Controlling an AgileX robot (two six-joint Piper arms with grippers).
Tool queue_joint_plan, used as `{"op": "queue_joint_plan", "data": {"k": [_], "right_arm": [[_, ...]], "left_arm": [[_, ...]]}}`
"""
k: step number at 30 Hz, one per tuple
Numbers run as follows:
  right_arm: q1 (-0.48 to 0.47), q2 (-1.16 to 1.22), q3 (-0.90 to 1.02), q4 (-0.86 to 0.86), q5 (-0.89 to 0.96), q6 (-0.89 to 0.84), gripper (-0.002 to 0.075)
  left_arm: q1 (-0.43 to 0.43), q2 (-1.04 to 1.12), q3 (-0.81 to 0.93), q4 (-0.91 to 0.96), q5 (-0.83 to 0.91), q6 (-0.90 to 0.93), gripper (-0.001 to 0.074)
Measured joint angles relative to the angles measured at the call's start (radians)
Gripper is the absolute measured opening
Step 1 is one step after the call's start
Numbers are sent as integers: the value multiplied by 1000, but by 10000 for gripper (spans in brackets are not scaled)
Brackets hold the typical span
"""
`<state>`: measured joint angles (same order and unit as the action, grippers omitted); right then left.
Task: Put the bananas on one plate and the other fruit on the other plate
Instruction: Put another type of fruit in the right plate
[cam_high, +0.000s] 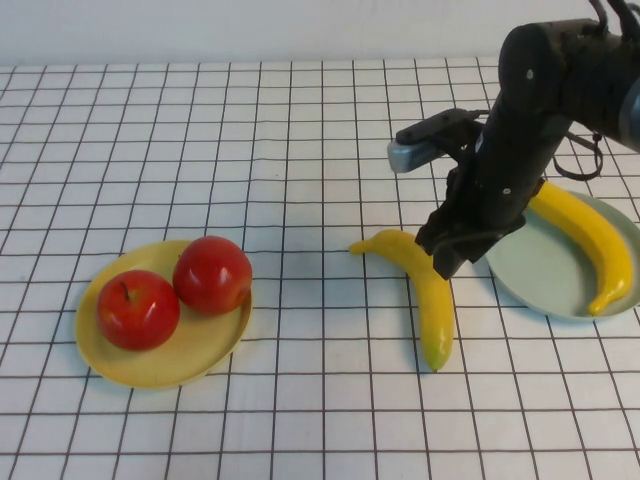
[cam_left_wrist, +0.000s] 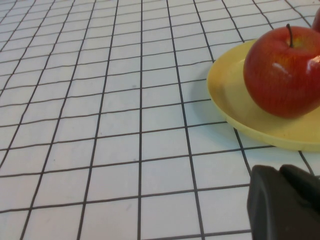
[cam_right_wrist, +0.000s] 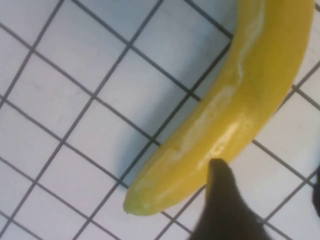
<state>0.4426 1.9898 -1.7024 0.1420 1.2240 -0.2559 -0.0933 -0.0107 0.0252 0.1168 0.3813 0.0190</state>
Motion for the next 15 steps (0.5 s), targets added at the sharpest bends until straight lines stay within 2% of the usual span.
{"op": "queue_joint_plan", "data": {"k": [4,6,9,15], "right_arm": [[-17,18,0,-5,0,36,468],[-19,35,0,-3,0,43,523],[-19,70,0,15,0,77,556],[-19,121,0,61,-11,113,566]], "left_arm": [[0,0,0,0,0,0,-1],[0,0,0,0,0,0,-1],[0,0,0,0,0,0,-1],[0,0,0,0,0,0,-1]]}}
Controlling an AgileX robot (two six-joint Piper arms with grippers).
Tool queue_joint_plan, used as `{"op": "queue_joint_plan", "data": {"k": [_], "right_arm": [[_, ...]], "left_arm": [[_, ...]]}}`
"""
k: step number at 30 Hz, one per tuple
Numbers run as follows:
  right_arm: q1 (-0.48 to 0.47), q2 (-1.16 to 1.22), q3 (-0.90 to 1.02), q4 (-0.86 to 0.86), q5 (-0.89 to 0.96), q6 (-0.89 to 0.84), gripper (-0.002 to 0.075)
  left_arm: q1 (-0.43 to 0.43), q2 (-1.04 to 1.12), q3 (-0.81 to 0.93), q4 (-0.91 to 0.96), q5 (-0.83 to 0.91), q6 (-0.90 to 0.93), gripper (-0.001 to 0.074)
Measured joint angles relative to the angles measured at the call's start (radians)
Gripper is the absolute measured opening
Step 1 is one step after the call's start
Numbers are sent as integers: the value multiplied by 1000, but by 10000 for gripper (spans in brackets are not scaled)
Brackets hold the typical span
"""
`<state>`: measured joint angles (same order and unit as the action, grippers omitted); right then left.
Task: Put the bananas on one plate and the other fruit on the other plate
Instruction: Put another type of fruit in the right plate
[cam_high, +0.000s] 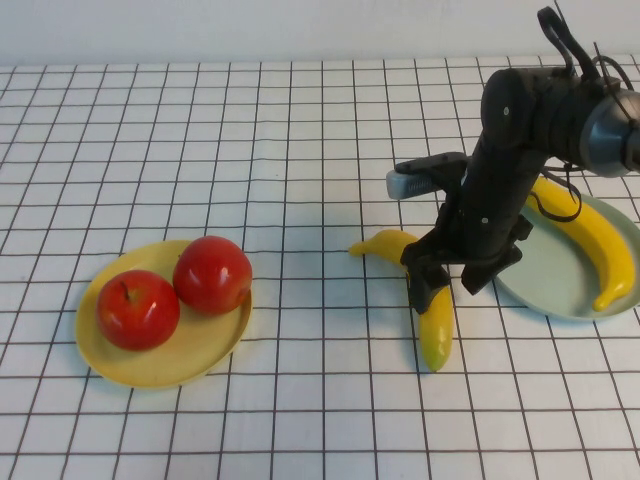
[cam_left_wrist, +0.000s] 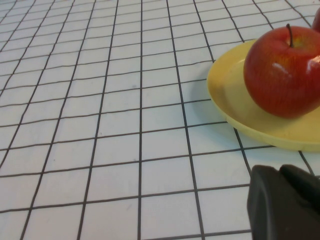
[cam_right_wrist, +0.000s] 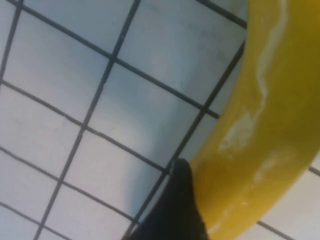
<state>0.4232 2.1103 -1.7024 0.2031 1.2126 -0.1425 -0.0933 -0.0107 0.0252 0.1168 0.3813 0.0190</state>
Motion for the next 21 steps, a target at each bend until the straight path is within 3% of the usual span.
{"op": "queue_joint_plan", "data": {"k": [9,12,16,21], "right_arm": [[2,17,-2,19,-39,19,550],[2,17,-2,19,-48,31,482],[2,17,-2,22,-50,32,321],[2,17,-2,22,-50,32,325]], "left_arm": [[0,0,0,0,0,0,-1],[0,0,0,0,0,0,-1],[0,0,0,0,0,0,-1],[0,0,0,0,0,0,-1]]}}
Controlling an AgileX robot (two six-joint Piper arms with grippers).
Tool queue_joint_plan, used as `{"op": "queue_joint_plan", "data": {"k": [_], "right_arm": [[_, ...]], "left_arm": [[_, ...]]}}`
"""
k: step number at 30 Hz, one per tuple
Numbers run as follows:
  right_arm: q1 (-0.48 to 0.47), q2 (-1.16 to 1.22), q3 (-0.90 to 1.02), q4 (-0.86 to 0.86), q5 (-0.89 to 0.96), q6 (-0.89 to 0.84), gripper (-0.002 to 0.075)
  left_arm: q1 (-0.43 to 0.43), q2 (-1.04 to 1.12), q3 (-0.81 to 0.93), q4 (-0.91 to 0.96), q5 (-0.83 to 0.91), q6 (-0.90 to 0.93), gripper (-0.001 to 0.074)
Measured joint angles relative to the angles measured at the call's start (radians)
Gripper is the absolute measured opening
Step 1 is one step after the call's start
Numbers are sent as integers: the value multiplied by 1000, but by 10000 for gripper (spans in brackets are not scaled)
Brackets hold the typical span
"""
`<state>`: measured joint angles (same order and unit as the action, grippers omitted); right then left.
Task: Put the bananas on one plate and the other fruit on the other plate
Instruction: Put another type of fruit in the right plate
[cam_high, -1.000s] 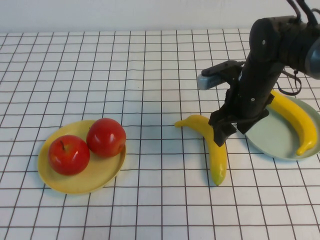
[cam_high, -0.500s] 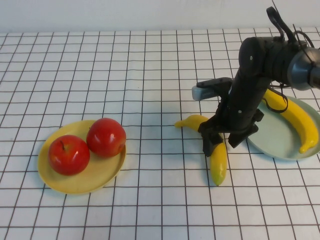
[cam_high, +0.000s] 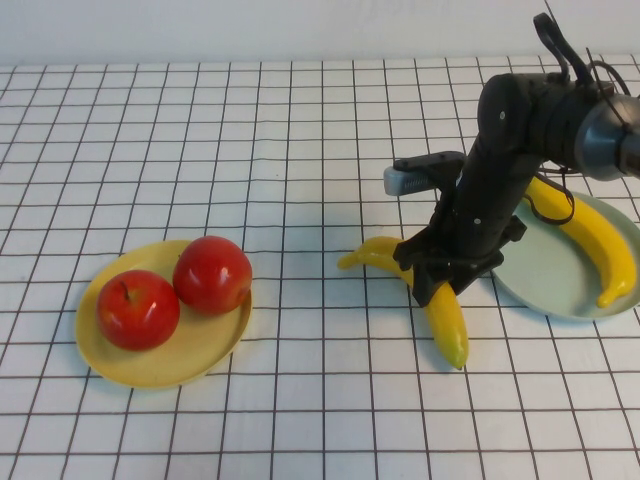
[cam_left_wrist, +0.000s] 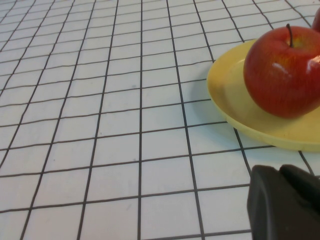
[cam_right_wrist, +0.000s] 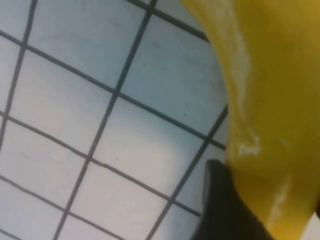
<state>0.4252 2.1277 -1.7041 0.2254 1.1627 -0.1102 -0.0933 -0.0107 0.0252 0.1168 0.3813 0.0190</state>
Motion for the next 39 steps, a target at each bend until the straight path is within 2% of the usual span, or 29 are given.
{"op": "queue_joint_plan", "data": {"k": [10,14,17,19,26,31,39], "right_arm": [[1,-45,-137,-20,53,-36,325],[4,-170,-186,-190,55,-40,325],[-16,-249,-112,-370,57,11,325],[-51,-272,-43,-431,63,36,324],[-175,-269,157,-415,0,54,324],[-185,-254,170,-400,-93,57,324],[-185,-168,170,-257,-169,-32,324]], "left_arm": [[0,0,0,0,0,0,-1],[0,0,0,0,0,0,-1],[0,0,0,0,0,0,-1],[0,0,0,0,0,0,-1],[0,0,0,0,0,0,-1],[0,0,0,0,0,0,-1],[0,0,0,2,0,0,-1]]}}
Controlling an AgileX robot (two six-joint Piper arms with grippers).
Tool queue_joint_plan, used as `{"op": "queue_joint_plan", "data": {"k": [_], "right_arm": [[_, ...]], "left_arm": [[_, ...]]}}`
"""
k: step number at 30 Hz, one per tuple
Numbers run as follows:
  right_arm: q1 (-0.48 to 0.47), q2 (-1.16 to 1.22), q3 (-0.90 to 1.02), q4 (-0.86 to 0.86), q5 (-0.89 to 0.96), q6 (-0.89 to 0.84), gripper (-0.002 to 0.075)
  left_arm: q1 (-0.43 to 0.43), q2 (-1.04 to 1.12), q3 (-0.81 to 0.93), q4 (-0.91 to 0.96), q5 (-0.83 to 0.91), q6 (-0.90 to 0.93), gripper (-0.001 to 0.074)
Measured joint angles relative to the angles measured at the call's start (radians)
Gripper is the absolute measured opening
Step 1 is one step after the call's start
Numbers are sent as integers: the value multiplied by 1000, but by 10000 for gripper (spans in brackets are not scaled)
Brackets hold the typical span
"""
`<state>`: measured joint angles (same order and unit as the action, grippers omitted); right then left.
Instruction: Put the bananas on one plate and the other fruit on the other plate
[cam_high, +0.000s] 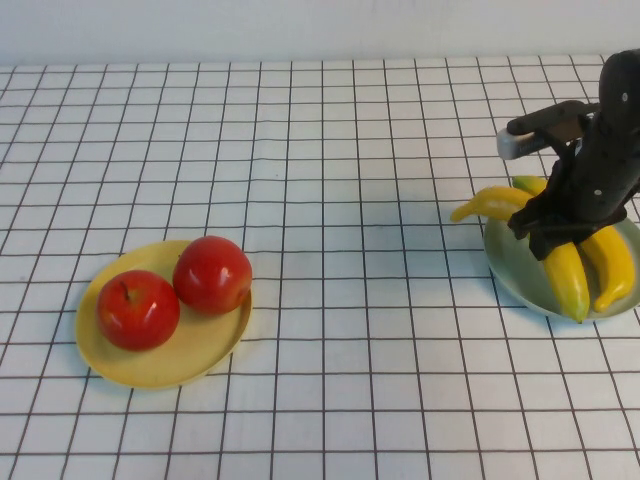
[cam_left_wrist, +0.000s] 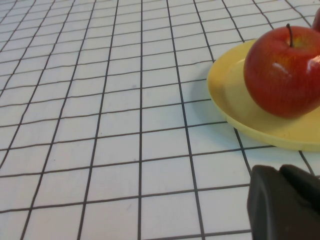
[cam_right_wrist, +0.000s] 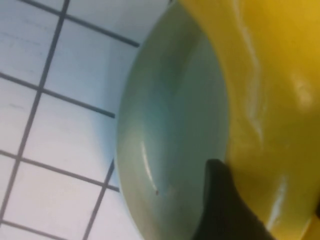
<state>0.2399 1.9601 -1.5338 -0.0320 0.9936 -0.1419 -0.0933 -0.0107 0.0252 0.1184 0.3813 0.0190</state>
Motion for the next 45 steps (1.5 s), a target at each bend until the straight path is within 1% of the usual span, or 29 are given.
{"op": "queue_joint_plan", "data": {"k": [5,8,11,13,14,16,20,21,23,27,33,35,38,42,45], "right_arm": [[0,30,-4,6,2,-8,323],[0,36,-8,-12,10,10,358],[0,59,-18,-74,80,45,400],[0,62,-41,-103,124,51,398],[0,55,-55,-111,134,53,382],[0,28,-77,-115,133,55,309],[0,-95,-88,-101,87,60,88],[0,-139,-88,-90,81,60,53],[0,-232,-86,-70,79,54,16],[0,-442,-21,-15,40,19,-8],[0,-739,139,86,-198,13,-14],[0,-797,182,124,-240,6,-14],[0,-857,242,199,-236,-59,-14],[0,-924,312,355,-169,-219,-14],[0,-999,367,475,-157,-332,-14]], "left_arm": [[0,0,0,0,0,0,-1],[0,0,0,0,0,0,-1],[0,0,0,0,0,0,-1],[0,0,0,0,0,0,-1],[0,0,0,0,0,0,-1],[0,0,0,0,0,0,-1],[0,0,0,2,0,0,-1],[0,0,0,2,0,0,-1],[0,0,0,2,0,0,-1],[0,0,0,2,0,0,-1],[0,0,0,2,0,0,-1],[0,0,0,2,0,0,-1],[0,0,0,2,0,0,-1],[0,0,0,2,0,0,-1],[0,0,0,2,0,0,-1]]}}
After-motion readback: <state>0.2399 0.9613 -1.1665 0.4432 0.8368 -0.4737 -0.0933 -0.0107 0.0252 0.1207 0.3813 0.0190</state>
